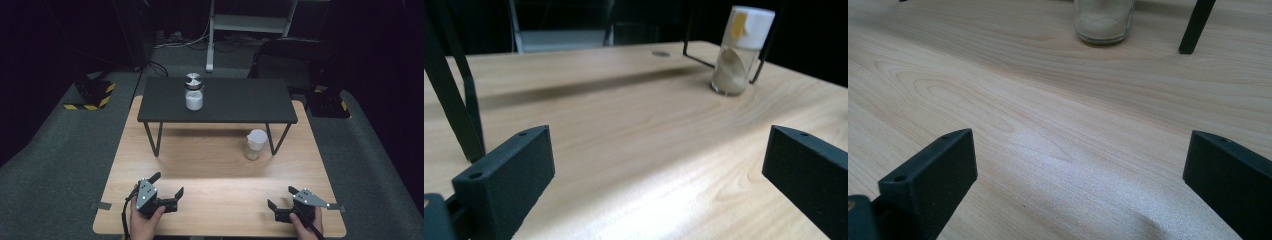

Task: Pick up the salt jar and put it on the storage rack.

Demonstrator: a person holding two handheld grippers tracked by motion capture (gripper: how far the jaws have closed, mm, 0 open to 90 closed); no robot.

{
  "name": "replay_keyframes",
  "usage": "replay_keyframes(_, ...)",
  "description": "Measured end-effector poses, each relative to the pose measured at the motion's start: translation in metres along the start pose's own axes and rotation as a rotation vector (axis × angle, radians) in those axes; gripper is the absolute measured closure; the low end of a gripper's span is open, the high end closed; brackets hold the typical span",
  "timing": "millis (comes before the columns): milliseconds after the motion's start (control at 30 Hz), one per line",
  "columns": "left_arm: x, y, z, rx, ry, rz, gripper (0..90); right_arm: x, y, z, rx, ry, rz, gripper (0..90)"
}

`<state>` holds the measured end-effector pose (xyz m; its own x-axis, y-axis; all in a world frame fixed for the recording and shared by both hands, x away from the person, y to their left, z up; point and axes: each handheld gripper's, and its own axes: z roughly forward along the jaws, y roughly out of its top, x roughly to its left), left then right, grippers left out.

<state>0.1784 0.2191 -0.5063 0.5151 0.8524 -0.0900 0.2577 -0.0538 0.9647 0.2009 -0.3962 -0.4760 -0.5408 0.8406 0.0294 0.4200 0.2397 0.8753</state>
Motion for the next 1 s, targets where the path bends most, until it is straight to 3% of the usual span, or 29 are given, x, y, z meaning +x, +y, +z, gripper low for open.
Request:
replay_keyframes(167, -0.0026, -0.0002, 0.0009, 0.047, 0.007, 0.016, 0.3, 0.0007, 0.0, 0.0, 0.0, -0.001, -0.005, 0.5)
replay_keyframes(300, -0.0008, -0.0023, 0.0004, 0.055, -0.012, 0.021, 0.3, 0.0008, -0.0001, -0.0001, 0.0, -0.002, -0.004, 0.5)
replay_keyframes(800, -0.0044, 0.0051, 0.0074, 0.132, -0.011, 0.037, 0.4, 0.0035, -0.0015, -0.0012, -0.006, -0.017, 0.002, 0.5)
replay_keyframes(1000, -0.0076, 0.0059, 0.0084, 0.138, -0.007, 0.058, 0.4, 0.0042, -0.0027, -0.0017, -0.013, -0.022, 0.006, 0.5)
